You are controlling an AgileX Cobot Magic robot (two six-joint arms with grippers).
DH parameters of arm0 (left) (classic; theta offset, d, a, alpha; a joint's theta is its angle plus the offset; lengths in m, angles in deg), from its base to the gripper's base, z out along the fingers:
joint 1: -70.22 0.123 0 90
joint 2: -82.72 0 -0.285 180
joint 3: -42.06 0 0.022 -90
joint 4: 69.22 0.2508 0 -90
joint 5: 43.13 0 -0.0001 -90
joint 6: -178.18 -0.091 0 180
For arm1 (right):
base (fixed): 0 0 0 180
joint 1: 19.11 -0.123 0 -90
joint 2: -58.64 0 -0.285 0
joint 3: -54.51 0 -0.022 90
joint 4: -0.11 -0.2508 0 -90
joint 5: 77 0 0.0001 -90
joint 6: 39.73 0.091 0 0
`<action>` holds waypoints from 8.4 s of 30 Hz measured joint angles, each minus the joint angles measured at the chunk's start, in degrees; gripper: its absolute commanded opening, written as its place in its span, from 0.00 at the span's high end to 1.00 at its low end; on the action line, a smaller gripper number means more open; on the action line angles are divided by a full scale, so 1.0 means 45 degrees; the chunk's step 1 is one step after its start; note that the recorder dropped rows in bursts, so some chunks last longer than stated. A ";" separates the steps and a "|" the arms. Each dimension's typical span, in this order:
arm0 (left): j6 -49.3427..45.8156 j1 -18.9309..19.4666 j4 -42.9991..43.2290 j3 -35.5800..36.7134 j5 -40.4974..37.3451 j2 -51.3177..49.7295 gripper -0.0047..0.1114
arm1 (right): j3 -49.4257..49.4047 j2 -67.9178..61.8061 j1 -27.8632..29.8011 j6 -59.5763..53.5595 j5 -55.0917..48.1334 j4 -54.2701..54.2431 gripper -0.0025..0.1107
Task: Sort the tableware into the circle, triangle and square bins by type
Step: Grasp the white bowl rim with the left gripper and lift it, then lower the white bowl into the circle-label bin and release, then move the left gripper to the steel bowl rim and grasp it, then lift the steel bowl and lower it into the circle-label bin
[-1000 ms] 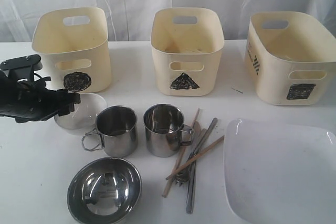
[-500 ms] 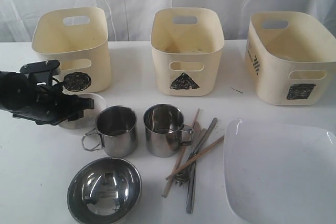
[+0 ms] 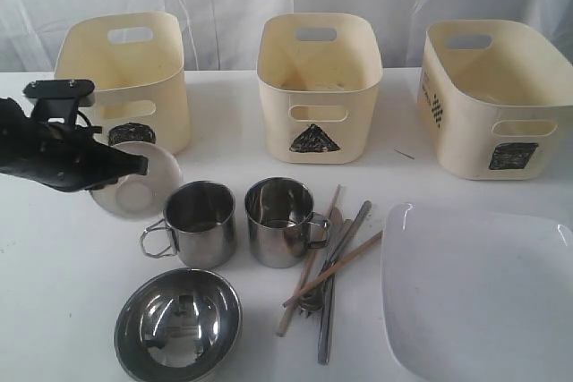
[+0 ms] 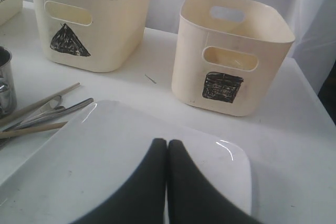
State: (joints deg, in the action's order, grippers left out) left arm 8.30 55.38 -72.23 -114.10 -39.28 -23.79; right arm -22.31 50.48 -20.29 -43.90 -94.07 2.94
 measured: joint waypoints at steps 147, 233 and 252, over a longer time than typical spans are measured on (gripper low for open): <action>-0.1600 -0.3770 -0.2740 0.3596 -0.6032 0.6859 0.33 | 0.0000 0.0000 0.0000 0.0000 0.0000 0.0000 0.98; -0.3515 -0.3329 -0.1042 0.1129 -0.4743 0.8483 0.96 | 0.0000 0.0000 0.0000 0.0000 0.0000 0.0000 0.98; -0.2649 0.0912 0.0235 -0.7951 -0.4771 0.0201 0.96 | 0.0000 0.0000 0.0000 0.0000 0.0000 0.0000 0.98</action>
State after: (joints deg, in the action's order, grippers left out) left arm -3.62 59.48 -71.17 -149.88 -60.75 -22.89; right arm -22.31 50.48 -20.29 -43.90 -94.07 2.94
